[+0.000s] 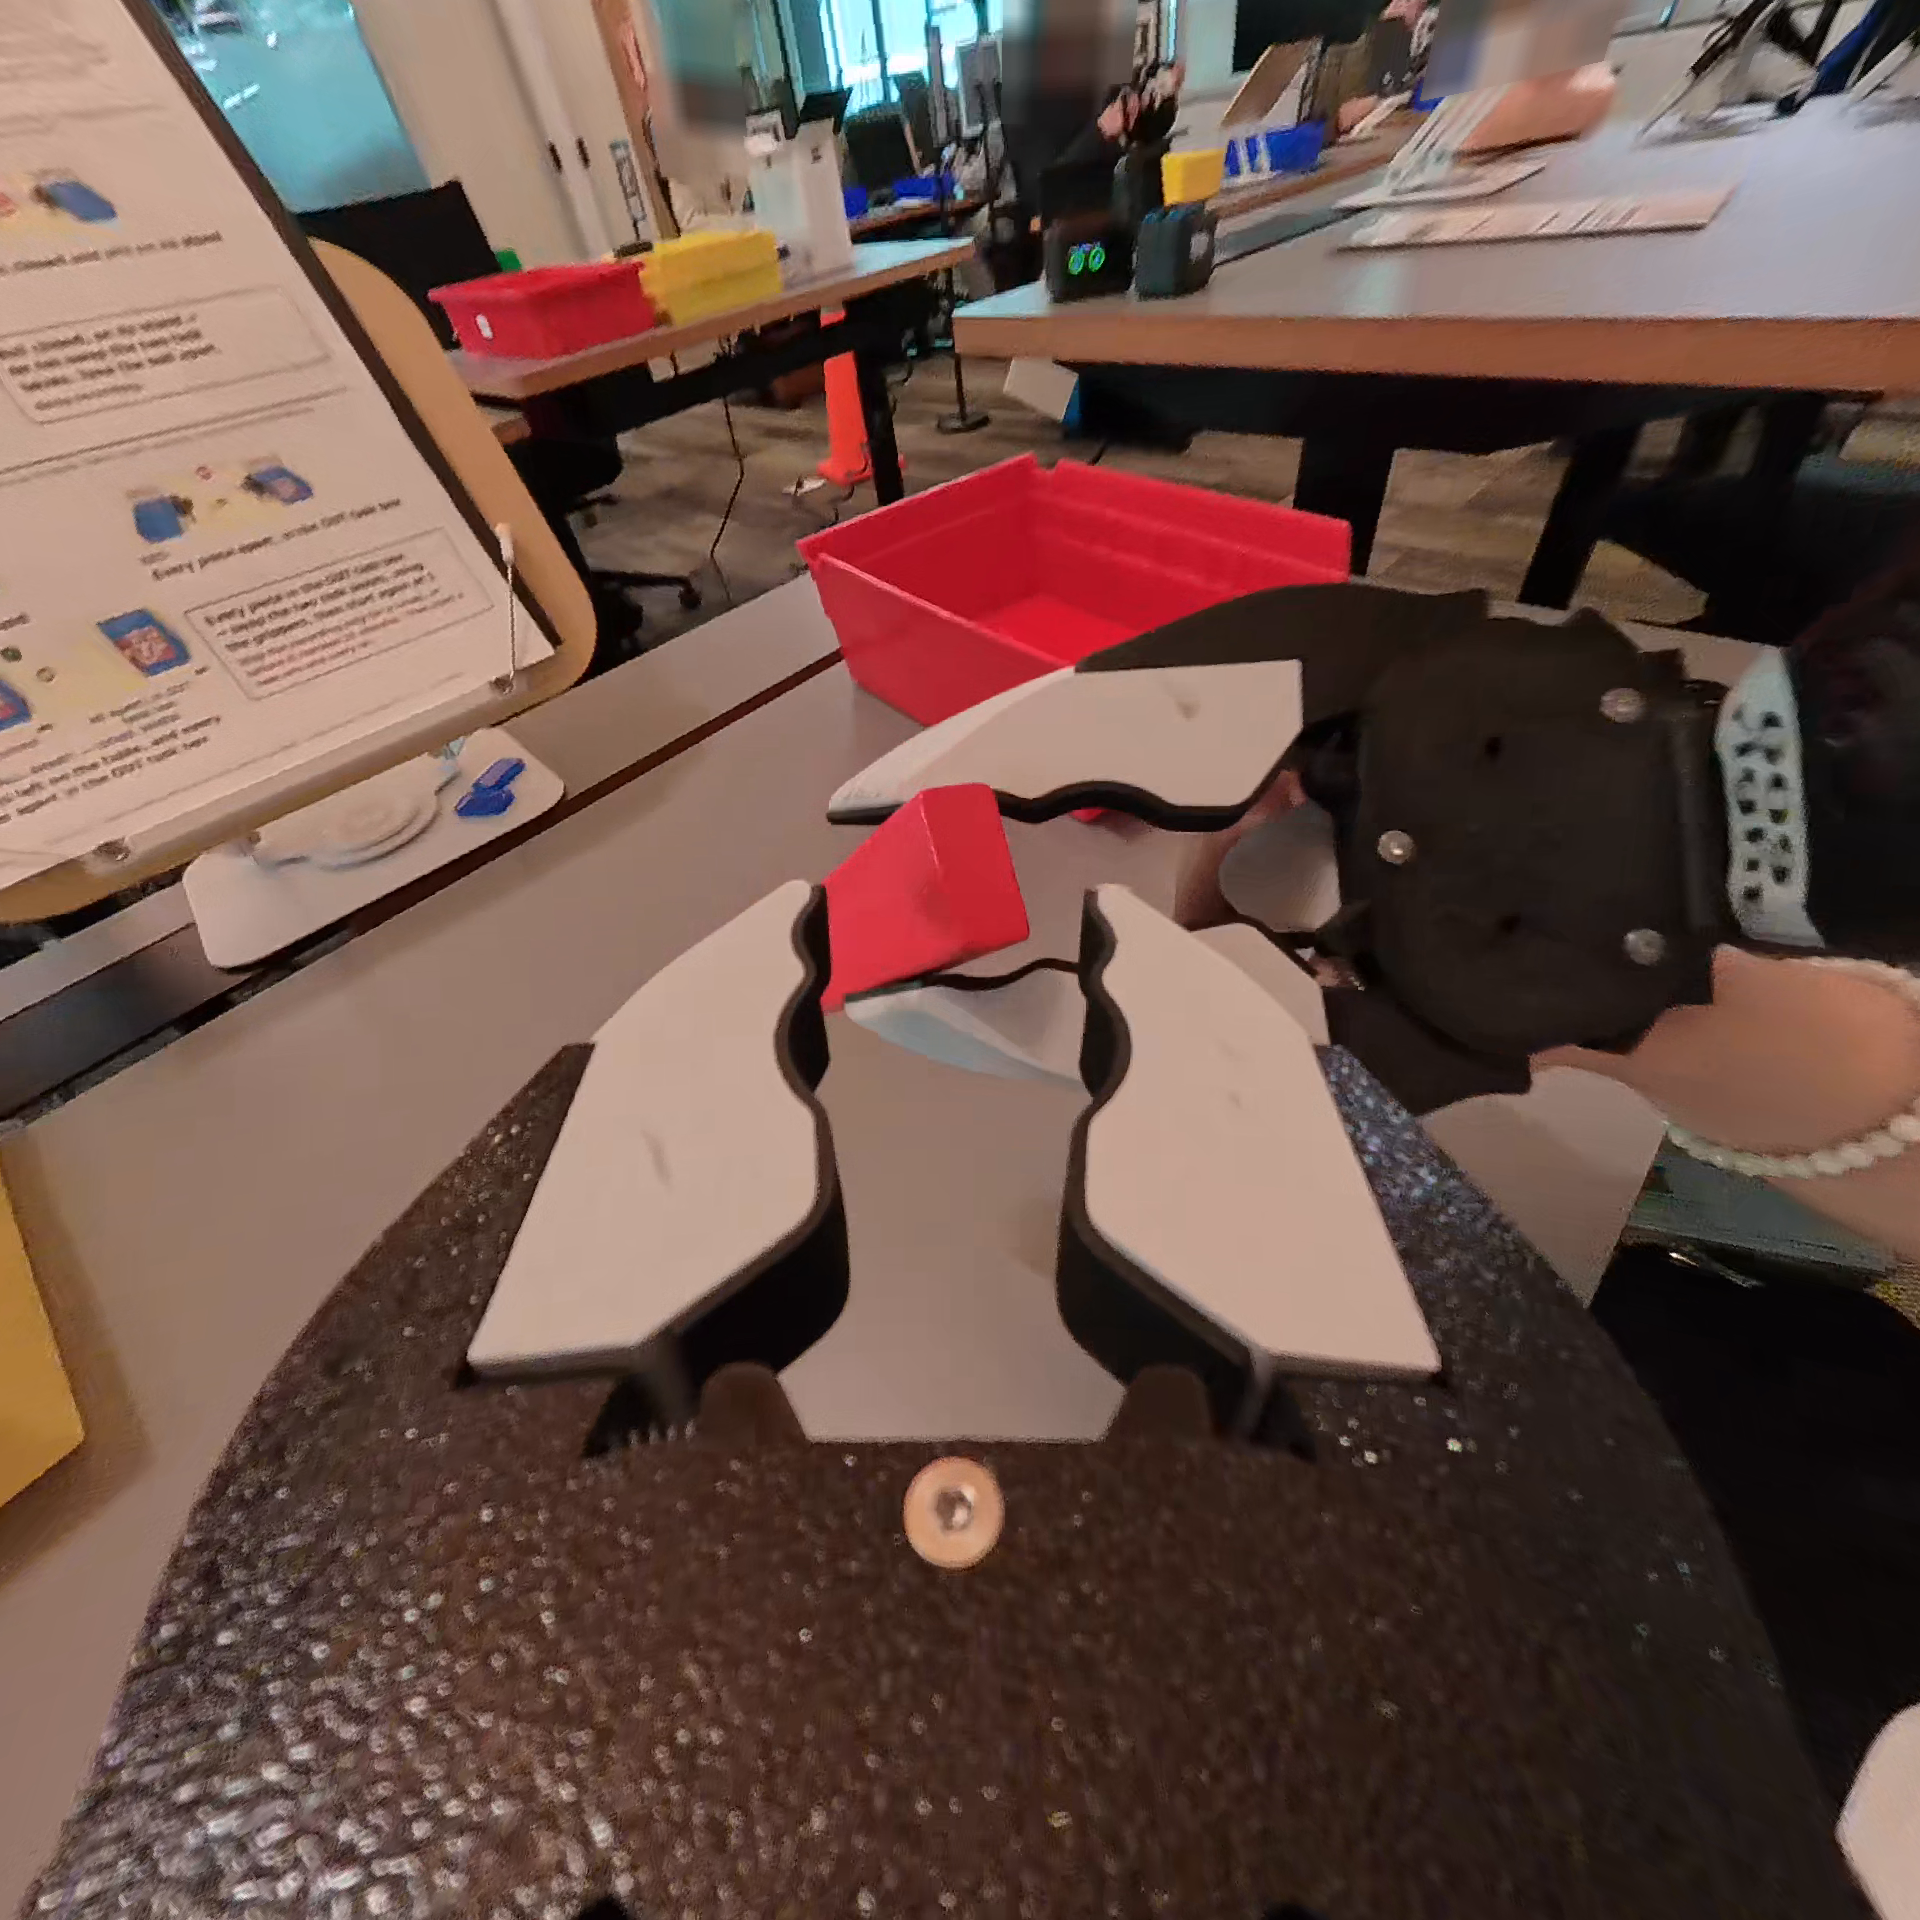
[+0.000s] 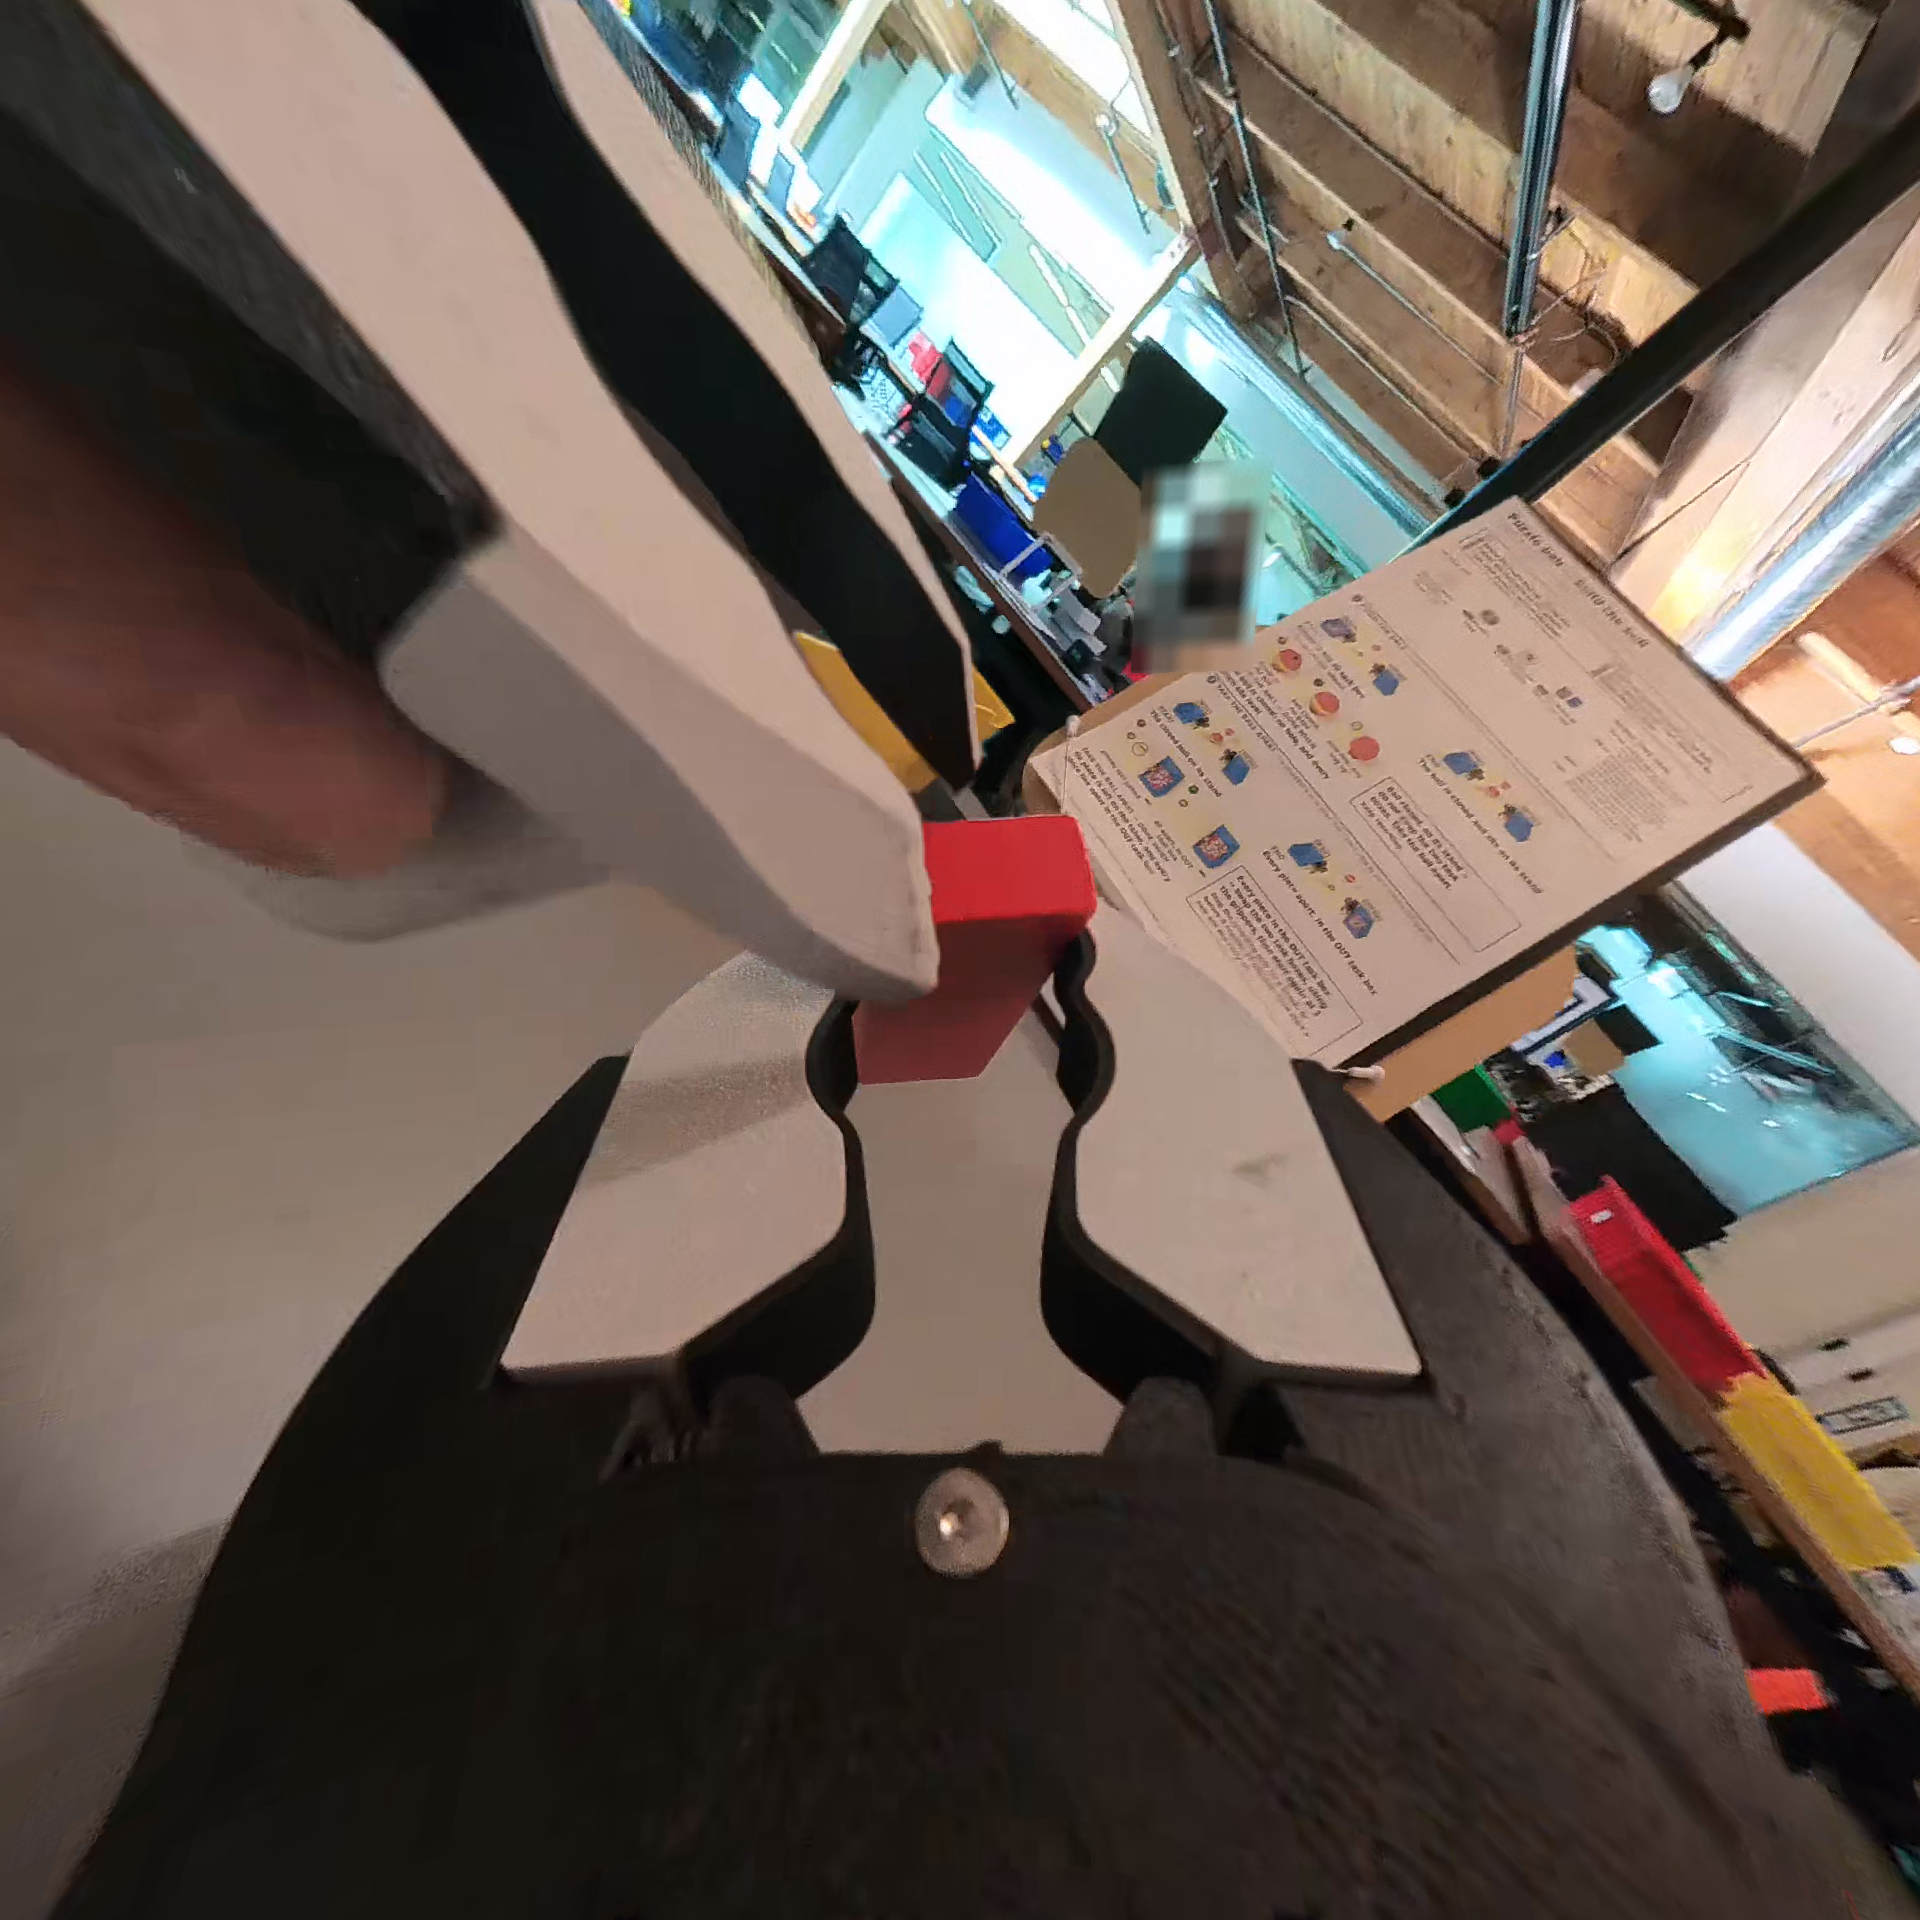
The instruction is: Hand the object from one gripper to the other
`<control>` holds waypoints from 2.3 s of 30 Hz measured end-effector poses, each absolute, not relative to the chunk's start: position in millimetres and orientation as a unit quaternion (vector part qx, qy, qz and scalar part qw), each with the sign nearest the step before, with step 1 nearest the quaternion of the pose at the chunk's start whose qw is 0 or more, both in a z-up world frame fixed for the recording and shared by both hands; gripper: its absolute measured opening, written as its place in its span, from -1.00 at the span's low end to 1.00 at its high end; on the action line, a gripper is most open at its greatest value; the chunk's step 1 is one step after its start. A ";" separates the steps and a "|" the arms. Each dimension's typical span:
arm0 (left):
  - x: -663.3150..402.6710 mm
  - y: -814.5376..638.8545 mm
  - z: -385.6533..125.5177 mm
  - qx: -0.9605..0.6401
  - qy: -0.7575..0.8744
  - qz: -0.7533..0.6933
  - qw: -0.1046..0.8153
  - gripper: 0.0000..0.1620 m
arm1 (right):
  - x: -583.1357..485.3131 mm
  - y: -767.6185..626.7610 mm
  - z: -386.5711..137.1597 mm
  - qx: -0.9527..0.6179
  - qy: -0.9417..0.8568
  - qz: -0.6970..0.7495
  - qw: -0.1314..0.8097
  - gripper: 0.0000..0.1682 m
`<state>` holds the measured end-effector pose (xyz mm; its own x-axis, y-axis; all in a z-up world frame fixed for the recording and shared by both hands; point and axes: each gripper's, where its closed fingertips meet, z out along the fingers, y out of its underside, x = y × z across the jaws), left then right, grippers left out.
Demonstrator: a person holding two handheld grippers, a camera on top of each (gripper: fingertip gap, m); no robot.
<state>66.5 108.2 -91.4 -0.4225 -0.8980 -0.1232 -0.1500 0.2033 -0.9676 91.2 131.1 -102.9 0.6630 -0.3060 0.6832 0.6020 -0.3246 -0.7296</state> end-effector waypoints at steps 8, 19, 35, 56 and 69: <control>71.7 112.9 -97.8 -0.392 0.679 -0.473 0.401 -0.80 | 91.6 133.6 -106.2 -0.708 -0.110 -0.418 0.558 -0.57; 60.8 149.0 -42.1 -0.364 0.503 -0.755 0.210 -0.81 | 87.7 102.2 -62.8 -0.597 0.027 0.032 0.801 -0.31; 69.0 154.9 -74.6 -0.297 0.439 -0.847 0.035 -0.80 | 83.6 115.8 -70.4 -0.569 0.171 0.306 0.744 -0.80; 65.8 146.8 -119.0 -0.082 0.698 -0.521 0.484 -0.57 | 80.0 123.0 -110.0 -0.596 0.227 0.435 0.635 -0.80; 59.6 139.5 -108.9 -0.277 0.661 -0.686 0.124 -0.58 | 98.3 103.9 -109.3 -0.698 -0.087 -0.115 0.701 -0.16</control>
